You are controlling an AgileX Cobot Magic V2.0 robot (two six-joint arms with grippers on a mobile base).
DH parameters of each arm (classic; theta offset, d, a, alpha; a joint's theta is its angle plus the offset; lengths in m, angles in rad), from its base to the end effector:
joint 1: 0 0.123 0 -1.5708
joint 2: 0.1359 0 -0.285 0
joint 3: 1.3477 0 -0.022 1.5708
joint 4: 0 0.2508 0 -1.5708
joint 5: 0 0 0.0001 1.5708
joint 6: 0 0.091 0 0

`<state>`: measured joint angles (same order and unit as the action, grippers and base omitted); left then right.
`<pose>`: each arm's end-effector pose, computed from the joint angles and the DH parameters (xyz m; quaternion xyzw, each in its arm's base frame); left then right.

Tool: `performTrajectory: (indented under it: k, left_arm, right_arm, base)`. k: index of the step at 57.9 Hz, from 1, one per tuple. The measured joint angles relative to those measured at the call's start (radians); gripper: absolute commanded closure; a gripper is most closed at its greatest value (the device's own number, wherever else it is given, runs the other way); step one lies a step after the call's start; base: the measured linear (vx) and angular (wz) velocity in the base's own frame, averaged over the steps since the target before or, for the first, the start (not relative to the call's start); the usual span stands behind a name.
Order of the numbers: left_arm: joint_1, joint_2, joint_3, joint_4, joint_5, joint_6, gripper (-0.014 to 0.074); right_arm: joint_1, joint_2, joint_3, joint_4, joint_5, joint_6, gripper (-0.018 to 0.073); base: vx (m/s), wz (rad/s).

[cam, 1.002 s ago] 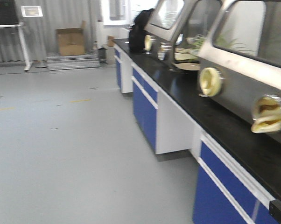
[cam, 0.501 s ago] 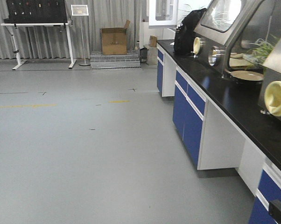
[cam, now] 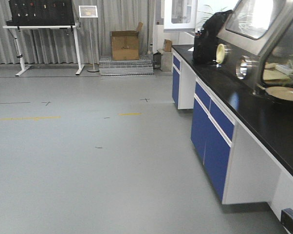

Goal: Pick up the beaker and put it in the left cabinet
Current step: 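Drive the base away from the bench holding the beaker in the right gripper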

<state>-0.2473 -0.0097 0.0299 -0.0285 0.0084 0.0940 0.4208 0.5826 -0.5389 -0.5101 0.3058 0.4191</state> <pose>0.0551 -0.0139 0.2028 0.1070 0.6777 -0.0661 0.7245 0.1175 0.0379 0.3233 -0.1453 0.7677 0.0514 0.6220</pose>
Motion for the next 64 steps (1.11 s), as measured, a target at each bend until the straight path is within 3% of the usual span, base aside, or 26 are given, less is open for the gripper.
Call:
performTrajectory:
  k: [64]
  left_arm:
    - [0.000,0.000,0.000,0.000,0.000,0.000,0.0596]
  right_arm:
    - [0.000,0.000,0.000,0.000,0.000,0.002,0.0565]
  base:
    - [0.69,0.11]
